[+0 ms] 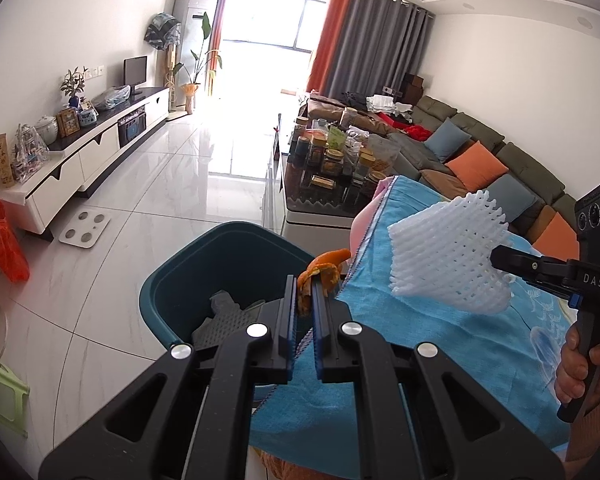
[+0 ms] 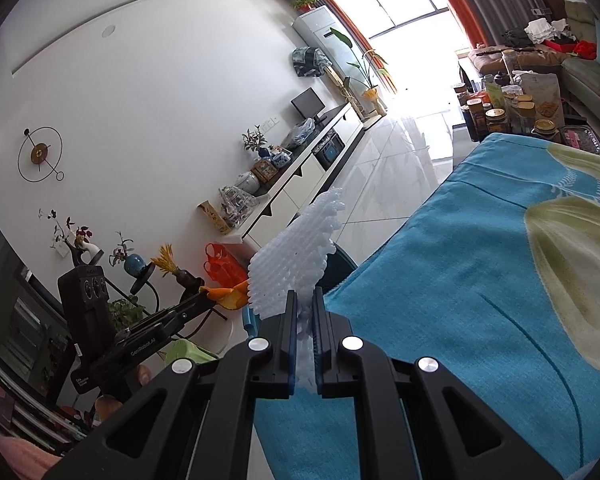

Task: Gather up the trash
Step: 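Carry the orange peel and foam net with both tools over the teal bin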

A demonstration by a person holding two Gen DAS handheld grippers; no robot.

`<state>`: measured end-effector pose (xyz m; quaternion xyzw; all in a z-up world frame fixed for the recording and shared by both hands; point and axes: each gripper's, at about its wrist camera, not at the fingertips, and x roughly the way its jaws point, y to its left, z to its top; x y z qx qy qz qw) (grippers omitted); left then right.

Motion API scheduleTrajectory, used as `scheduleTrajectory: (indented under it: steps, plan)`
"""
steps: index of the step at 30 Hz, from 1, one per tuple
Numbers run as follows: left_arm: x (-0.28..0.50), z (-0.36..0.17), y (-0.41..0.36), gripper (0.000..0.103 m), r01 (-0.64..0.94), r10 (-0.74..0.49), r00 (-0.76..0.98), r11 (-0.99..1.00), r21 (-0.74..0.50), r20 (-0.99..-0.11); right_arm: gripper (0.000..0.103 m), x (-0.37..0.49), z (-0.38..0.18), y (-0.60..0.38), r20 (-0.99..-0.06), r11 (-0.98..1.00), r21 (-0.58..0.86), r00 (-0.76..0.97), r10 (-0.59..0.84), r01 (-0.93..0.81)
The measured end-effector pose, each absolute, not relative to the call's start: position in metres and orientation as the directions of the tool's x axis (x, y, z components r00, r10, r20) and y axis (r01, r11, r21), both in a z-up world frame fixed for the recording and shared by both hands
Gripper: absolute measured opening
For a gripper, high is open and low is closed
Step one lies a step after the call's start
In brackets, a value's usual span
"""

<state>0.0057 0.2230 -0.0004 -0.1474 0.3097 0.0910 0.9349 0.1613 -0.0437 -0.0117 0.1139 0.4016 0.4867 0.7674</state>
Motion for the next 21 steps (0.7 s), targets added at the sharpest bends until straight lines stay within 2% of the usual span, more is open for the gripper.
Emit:
scheduleTrajectory:
  steps: [21]
  plan:
    - [0.011, -0.008, 0.232, 0.007, -0.305, 0.097, 0.774, 0.923, -0.235, -0.626, 0.006, 0.161, -0.013, -0.016, -0.536, 0.496, 0.552, 0.170, 0.827, -0.671]
